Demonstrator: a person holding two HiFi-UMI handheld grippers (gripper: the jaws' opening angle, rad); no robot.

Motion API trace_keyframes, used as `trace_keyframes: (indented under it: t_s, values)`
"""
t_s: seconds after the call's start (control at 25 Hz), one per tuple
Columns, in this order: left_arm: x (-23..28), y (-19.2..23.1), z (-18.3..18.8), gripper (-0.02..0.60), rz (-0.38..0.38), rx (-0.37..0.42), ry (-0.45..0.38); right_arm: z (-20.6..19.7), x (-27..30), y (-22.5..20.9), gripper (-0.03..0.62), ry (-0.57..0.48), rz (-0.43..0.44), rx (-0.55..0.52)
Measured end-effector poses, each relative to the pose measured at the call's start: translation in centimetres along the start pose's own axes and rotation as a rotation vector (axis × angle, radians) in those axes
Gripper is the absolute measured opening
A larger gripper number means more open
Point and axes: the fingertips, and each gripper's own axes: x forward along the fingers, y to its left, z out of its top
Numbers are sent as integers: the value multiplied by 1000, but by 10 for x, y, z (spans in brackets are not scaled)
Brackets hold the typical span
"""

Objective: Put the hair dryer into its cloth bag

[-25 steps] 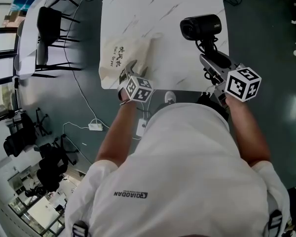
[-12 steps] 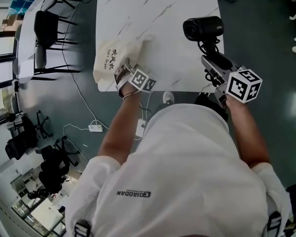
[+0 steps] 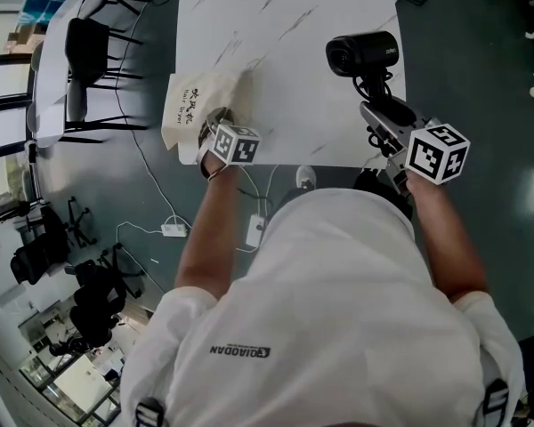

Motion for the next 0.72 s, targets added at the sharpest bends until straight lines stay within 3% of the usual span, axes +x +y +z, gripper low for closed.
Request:
trace_keyframes:
  t_s: [0.2,0.48,0.72]
  values:
    - [-20,6,30,49,-68,-93,-134,-5,6,5,218,10,6,-12]
    - [-41,-29,73,49,-192,9,-316,-11,2,3,218,17,-17,-24]
    - [-75,-66,101,49,-339,37,-466,-43,4,-15,218,120,-73,-98]
